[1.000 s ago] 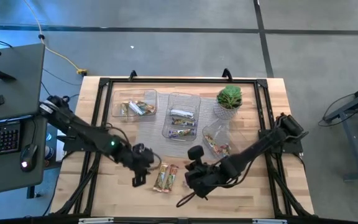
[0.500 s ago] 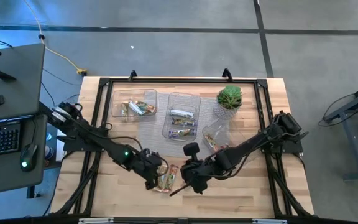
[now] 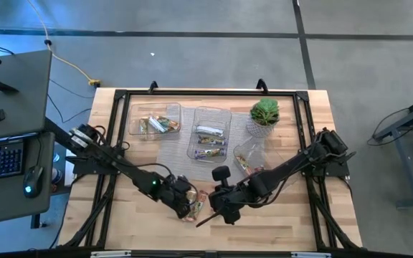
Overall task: Pick and place Granola Bars by type
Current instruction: Put the yellow granola bar into the left transparent bin
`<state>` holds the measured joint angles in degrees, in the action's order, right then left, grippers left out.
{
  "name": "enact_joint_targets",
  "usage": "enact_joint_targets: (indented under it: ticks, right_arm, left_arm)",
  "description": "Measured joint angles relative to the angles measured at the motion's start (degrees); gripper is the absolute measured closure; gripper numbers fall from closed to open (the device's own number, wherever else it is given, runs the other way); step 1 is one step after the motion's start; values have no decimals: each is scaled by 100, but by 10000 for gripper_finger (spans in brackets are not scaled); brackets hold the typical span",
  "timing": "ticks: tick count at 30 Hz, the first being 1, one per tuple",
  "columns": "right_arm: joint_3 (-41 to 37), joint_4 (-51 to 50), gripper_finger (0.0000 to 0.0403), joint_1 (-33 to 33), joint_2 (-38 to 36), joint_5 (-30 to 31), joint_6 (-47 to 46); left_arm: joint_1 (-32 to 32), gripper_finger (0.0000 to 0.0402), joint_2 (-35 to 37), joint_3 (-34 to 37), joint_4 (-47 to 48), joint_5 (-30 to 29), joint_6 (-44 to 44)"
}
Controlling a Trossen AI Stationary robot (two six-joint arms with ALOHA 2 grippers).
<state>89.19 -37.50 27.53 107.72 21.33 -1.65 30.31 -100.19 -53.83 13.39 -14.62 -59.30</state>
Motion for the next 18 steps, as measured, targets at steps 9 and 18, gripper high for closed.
enact_joint_targets:
  ticks: [9,18]
  right_arm:
    - [0,5,403,-2,0,-54,-107]
    - [0,7,403,-17,0,0,-90]
  left_arm:
    - [-200,254,112,-30,1508,-118,95]
    - [-308,254,420,-392,2301,-73,407]
